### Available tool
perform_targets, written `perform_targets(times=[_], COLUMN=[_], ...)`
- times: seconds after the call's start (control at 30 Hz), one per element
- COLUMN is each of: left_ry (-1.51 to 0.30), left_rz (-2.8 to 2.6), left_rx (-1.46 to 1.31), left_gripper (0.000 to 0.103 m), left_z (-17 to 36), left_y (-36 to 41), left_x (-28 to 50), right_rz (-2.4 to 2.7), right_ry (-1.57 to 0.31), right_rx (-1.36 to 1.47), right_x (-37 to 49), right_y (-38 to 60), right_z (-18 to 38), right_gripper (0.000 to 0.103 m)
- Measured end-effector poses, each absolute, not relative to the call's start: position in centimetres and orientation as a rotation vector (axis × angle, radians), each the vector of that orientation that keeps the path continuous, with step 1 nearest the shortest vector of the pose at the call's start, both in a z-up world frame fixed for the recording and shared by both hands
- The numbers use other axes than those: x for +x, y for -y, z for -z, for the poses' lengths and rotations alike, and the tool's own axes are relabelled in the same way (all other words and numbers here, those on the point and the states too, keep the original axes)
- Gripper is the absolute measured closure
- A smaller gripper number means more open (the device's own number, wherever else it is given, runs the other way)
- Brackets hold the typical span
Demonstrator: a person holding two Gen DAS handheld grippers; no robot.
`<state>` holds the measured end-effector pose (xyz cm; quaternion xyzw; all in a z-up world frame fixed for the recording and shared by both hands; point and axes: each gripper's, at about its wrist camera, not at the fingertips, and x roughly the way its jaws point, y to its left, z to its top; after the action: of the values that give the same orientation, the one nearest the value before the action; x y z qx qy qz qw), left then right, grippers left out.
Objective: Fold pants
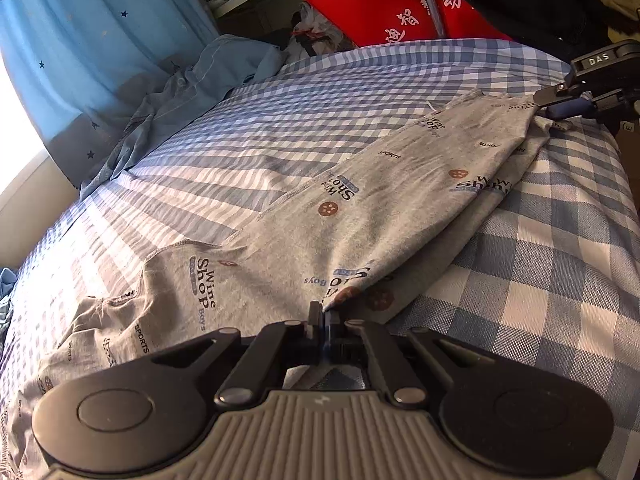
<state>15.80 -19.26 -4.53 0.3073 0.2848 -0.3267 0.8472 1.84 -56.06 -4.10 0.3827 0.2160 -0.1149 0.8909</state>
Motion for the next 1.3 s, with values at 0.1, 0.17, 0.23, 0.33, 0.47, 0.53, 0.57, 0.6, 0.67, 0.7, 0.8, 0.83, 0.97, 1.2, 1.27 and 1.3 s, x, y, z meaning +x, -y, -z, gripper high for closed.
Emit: perform_targets(times=[0.1, 0.17, 0.23, 0.33, 0.47, 0.53, 0.57, 0.6, 0.67, 0.7, 0.8, 0.83, 0.97, 1.2, 1.27, 1.3], left_ry=[-0.607, -0.615, -0.612, -0.597, -0.609, -0.618, -0.617, -0.611, -0.607, -0.617, -0.676, -0.686, -0.707, -0.718, -0.721, -0.723], left_rz=[0.682, 0.674, 0.666, 0.666, 0.673, 0.673, 0.673, 0.673, 0.686, 0.692, 0.719, 0.722, 0.672, 0.571, 0.55, 0.536], left_rx=[0.627, 0.608, 0.587, 0.571, 0.596, 0.61, 0.617, 0.622, 0.61, 0.585, 0.458, 0.413, 0.294, 0.146, 0.144, 0.148], left_gripper=[0.103, 0.103, 0.103, 0.103, 0.103, 0.103, 0.103, 0.103, 0.101, 0.096, 0.066, 0.06, 0.031, 0.016, 0.016, 0.016], left_z=[4.3, 4.2, 3.9, 3.3, 3.7, 4.2, 4.4, 4.6, 4.6, 4.5, 4.0, 3.8, 3.2, 2.4, 2.5, 2.5], left_y=[19.1, 19.1, 19.0, 18.6, 18.5, 18.6, 18.7, 18.7, 18.6, 18.3, 17.3, 16.9, 15.7, 13.1, 12.6, 12.3], left_x=[15.9, 16.0, 16.1, 15.9, 15.9, 15.8, 15.8, 15.6, 15.6, 15.7, 16.2, 16.4, 16.4, 15.8, 15.8, 15.7], right_rz=[0.266, 0.337, 0.357, 0.364, 0.414, 0.428, 0.424, 0.415, 0.409, 0.407, 0.383, 0.368, 0.324, 0.251, 0.272, 0.295], right_ry=[-0.436, -0.432, -0.395, -0.316, -0.318, -0.374, -0.399, -0.412, -0.405, -0.401, -0.409, -0.423, -0.527, -0.598, -0.596, -0.593], right_rx=[0.865, 0.85, 0.802, 0.733, 0.731, 0.759, 0.766, 0.757, 0.715, 0.687, 0.613, 0.592, 0.498, 0.395, 0.332, 0.294], right_x=[3.3, 4.2, 4.2, 2.5, 0.3, 0.3, 0.3, 0.2, -0.2, -0.3, 0.4, 1.0, 4.7, 8.2, 8.4, 8.4], right_y=[56.9, 57.0, 56.4, 54.8, 53.9, 54.1, 54.2, 54.1, 54.0, 54.2, 55.8, 56.7, 59.2, 58.6, 57.3, 56.6], right_z=[4.4, 4.0, 3.0, 1.3, 2.4, 4.2, 4.8, 5.2, 4.9, 4.5, 3.4, 3.1, 3.0, 3.2, 3.6, 3.8], right_gripper=[0.077, 0.097, 0.1, 0.1, 0.1, 0.1, 0.099, 0.098, 0.083, 0.068, 0.042, 0.042, 0.04, 0.041, 0.048, 0.06])
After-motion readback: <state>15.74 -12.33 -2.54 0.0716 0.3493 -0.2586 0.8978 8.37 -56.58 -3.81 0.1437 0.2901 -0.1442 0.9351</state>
